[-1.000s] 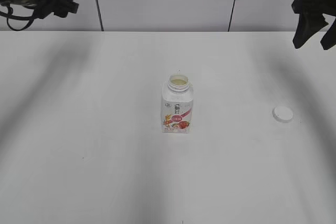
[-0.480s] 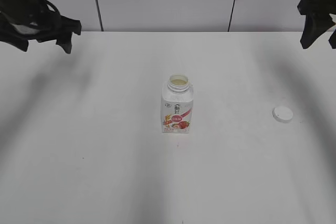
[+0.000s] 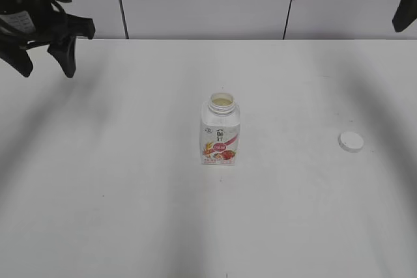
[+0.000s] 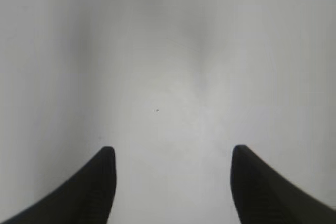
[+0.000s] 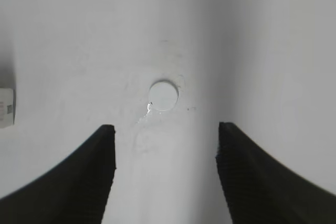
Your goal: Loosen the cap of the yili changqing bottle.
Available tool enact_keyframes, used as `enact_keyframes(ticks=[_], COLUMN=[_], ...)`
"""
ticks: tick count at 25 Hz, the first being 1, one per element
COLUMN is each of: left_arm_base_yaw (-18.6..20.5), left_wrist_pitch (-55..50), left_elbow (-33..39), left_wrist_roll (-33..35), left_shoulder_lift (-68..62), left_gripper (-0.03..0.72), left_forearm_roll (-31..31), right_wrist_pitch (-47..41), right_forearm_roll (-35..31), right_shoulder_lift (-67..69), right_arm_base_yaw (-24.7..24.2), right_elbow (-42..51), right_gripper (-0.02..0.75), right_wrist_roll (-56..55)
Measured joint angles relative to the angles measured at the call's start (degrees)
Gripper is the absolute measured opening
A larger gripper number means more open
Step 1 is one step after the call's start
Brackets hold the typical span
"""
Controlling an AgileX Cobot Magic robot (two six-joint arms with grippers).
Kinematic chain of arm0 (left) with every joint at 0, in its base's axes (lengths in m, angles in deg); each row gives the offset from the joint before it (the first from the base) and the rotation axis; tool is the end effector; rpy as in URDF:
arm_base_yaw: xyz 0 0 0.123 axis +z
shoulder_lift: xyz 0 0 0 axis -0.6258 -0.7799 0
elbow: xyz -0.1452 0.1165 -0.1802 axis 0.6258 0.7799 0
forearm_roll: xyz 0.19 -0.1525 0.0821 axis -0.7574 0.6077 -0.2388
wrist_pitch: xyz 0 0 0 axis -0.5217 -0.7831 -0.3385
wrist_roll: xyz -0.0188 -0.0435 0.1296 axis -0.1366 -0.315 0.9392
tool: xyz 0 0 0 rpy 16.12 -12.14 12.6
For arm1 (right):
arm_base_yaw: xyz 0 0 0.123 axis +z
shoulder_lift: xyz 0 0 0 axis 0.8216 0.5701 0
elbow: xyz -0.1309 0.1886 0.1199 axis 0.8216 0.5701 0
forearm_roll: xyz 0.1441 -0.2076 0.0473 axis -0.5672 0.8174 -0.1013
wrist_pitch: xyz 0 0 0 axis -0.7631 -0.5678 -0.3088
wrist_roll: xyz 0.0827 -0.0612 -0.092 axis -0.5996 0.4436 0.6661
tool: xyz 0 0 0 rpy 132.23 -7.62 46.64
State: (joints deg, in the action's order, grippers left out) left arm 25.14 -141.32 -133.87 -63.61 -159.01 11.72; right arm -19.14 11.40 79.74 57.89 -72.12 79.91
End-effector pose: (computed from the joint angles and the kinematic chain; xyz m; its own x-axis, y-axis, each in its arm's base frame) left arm 0.3806 -0.0721 0.1940 -0.9817 0.0056 -0.1904 -0.0134 0.9950 0.0986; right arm 0.3765 0.0324 0.2536 -0.9437 -0.0748 -0.3223 -0.1103 0.9895 0.0933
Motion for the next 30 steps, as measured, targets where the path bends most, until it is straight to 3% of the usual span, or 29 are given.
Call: enact_keyframes(ticks=[8,21,30], left_arm_base_yaw=[0.0,0.0,0.0], left_wrist_pitch=[-0.08,0.86,4.87], left_elbow=[3.69,32.18,48.43], left_wrist_roll=[0.21,0.21,0.93], left_shoulder_lift=[11.4,40.8,69.24], left_gripper=[0.405,0.4,0.391], left_forearm_roll=[1.86,0.35,-0.53], right_wrist_pitch=[0.0,-0.07,-0.12], right_forearm_roll=[-1.29,-1.35,-1.28], right_shoulder_lift=[-14.25,-38.8,-55.15], right_arm_base_yaw=[0.0,0.0,0.0], right_elbow=[11.07,27.85,37.68], right_gripper=[0.482,0.482,0.482], right_wrist_roll=[-0.65,-0.76,-0.76])
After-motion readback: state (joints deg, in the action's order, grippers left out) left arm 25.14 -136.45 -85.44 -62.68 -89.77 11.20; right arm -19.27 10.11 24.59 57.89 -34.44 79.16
